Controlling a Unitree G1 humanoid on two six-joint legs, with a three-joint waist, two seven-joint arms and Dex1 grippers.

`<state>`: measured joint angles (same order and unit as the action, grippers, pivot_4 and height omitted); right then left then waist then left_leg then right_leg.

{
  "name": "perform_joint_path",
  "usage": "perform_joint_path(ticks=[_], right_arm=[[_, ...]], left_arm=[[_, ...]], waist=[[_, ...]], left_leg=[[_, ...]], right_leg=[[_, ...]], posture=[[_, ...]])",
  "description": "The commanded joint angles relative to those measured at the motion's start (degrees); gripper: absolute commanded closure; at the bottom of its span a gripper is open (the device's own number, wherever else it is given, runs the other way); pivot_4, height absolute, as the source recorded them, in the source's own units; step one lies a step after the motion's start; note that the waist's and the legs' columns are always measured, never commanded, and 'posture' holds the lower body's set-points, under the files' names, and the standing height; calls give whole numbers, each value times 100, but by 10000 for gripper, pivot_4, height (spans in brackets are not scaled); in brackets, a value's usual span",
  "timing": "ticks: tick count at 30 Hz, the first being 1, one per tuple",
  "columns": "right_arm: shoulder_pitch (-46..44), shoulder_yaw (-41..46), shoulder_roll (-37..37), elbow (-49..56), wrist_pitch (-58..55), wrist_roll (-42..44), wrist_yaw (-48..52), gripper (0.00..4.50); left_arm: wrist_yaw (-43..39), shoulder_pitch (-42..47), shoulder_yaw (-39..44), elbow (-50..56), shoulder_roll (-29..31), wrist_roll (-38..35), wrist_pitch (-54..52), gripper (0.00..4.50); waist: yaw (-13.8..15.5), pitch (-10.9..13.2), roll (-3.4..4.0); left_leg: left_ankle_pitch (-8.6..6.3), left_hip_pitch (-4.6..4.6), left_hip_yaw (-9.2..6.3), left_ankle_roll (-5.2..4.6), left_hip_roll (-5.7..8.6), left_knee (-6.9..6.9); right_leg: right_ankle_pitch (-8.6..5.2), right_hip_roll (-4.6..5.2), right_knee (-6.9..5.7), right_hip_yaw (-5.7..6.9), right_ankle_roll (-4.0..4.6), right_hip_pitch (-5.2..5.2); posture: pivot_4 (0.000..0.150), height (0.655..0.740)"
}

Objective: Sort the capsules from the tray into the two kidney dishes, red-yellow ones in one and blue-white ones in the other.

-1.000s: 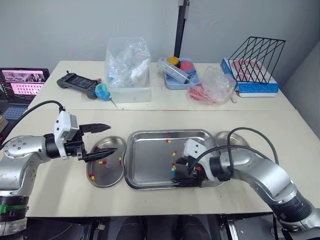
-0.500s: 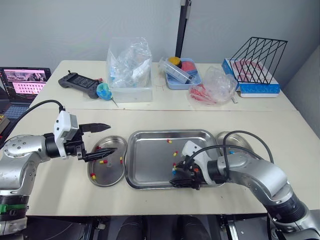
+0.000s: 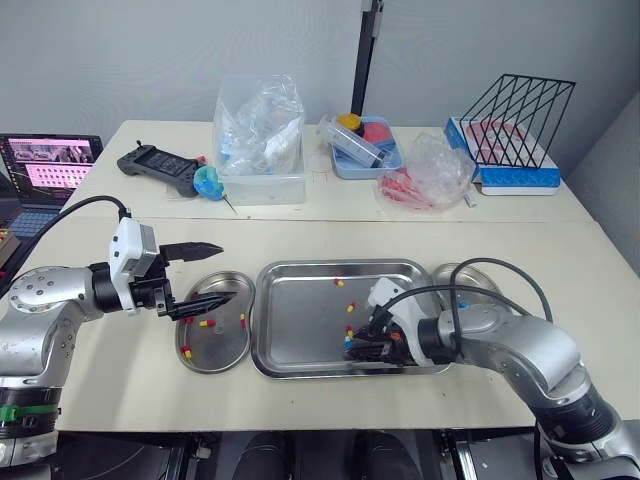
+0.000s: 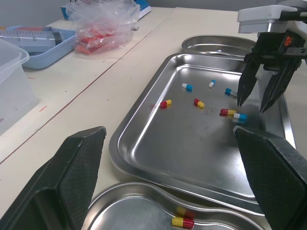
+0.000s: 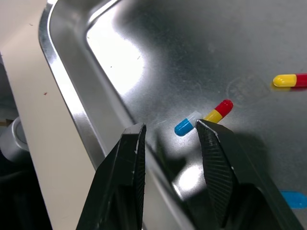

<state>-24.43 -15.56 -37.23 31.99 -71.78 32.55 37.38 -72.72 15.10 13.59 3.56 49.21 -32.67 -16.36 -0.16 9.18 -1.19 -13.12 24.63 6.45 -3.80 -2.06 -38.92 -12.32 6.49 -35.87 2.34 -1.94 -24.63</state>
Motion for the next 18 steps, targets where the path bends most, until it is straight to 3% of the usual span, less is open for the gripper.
perform_joint_path(ticks=[1,18], right_arm=[[11,-17,29,70,98,-46,-85,27540],[130,-384,147,-94,439,-334,-354,27540]], left_arm=[[-1,78,63,59,66,-26,7,0],[79,101,167,23,102,7,23,0]], waist=[[1,0,0],[0,0,0]], left_leg=[[0,0,0,0,0,0],[0,-1,0,0,0,0]], right_leg=[[0,0,0,0,0,0],[0,-1,0,0,0,1]], posture=[[1500,7400],[1500,7400]])
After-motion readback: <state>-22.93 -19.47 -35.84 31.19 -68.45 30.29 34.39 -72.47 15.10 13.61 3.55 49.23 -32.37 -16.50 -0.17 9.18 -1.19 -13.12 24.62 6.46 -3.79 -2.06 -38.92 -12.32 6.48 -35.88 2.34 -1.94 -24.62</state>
